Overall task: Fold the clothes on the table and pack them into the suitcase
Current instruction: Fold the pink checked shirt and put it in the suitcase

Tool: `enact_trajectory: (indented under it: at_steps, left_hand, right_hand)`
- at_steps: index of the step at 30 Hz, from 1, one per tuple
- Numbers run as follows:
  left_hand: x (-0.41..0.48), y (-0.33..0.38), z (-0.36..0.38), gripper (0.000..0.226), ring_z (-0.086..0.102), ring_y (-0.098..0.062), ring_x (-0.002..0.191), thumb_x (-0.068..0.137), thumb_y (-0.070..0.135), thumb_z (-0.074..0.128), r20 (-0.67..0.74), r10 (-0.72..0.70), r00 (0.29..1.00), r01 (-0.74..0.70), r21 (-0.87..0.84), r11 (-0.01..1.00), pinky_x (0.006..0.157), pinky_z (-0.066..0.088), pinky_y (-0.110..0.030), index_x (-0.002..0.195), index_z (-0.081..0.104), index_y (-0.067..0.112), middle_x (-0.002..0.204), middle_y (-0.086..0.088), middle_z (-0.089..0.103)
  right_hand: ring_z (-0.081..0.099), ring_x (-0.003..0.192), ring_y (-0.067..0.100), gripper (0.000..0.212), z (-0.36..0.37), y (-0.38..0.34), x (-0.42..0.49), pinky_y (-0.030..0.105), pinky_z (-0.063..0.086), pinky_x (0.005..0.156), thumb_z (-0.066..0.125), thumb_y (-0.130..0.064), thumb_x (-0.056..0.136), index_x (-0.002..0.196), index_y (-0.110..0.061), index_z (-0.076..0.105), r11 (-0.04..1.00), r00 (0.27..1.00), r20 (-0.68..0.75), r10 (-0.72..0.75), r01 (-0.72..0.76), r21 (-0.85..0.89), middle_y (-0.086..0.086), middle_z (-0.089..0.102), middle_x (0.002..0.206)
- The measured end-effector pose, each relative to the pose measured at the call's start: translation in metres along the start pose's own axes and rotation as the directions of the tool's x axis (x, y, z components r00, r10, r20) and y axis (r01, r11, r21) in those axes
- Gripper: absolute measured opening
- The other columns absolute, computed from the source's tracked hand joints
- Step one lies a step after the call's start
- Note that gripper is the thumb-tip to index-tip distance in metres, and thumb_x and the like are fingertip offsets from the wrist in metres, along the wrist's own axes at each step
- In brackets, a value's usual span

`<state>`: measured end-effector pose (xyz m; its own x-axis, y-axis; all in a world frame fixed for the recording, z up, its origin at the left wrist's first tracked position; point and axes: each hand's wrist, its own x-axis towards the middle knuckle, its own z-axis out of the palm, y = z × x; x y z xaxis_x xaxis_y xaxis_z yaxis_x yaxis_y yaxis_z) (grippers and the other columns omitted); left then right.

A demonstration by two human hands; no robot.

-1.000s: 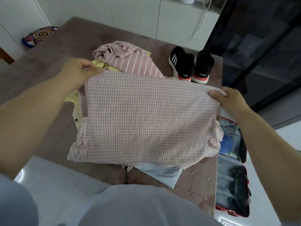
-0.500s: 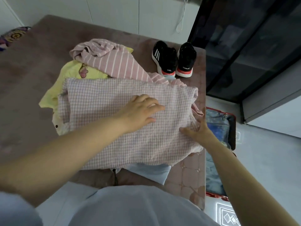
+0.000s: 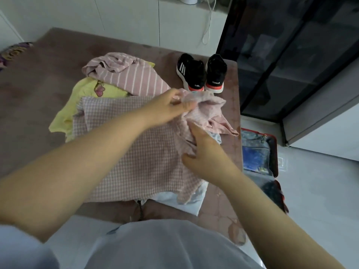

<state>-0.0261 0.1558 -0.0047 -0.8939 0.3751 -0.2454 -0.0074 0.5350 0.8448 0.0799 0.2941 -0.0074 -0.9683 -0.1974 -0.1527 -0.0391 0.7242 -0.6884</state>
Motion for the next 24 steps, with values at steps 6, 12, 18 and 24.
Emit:
enact_trajectory:
  at_steps: [6,12,18,24]
  left_hand:
    - [-0.014,-0.003,-0.034,0.079,0.052,-0.024,0.112,0.071,0.057,0.068,-0.22,0.005,0.975,0.094,0.437,0.894,0.082,0.039,-0.026,0.132,0.038,0.016,0.124,-0.002,0.054]
    - [-0.035,-0.051,-0.106,0.013,0.054,-0.018,0.069,0.08,0.02,0.067,-0.455,-0.124,0.882,0.114,-0.051,0.992,0.061,0.044,-0.013,0.076,0.056,0.014,0.075,-0.006,0.057]
    - [-0.054,-0.114,-0.154,0.017,0.057,-0.011,0.076,0.09,0.009,0.058,-0.403,-0.255,0.879,0.194,-0.187,0.963,0.06,0.048,-0.021,0.104,0.059,0.019,0.112,-0.01,0.059]
    - [-0.061,-0.144,-0.166,0.026,0.051,-0.011,0.101,0.086,0.012,0.063,-0.511,-0.073,0.856,0.087,0.004,0.996,0.086,0.036,-0.023,0.11,0.058,0.022,0.11,0.0,0.056]
  right_hand:
    - [0.049,0.113,0.036,0.069,0.085,-0.073,0.018,0.042,0.044,0.076,0.042,-0.003,0.089,0.148,-0.002,0.006,0.897,0.969,0.127,-0.21,0.243,-0.37,0.019,0.033,0.14]
    - [0.047,0.113,0.037,0.073,0.128,-0.11,0.01,0.043,0.043,0.069,0.047,-0.001,0.088,0.148,-0.008,0.006,0.815,0.873,0.245,-0.422,0.483,-0.319,0.019,0.033,0.139]
    - [0.053,0.113,0.032,0.053,0.142,-0.101,-0.005,0.044,0.048,0.089,0.06,-0.026,0.086,0.134,-0.01,0.046,0.832,0.766,0.403,-0.502,0.555,-0.019,0.012,0.047,0.135]
    - [0.028,0.132,0.032,0.061,0.134,-0.046,0.016,0.054,0.032,0.107,0.054,-0.043,0.084,0.139,-0.029,0.03,0.89,0.958,0.04,-0.284,0.279,-0.362,0.01,0.029,0.145]
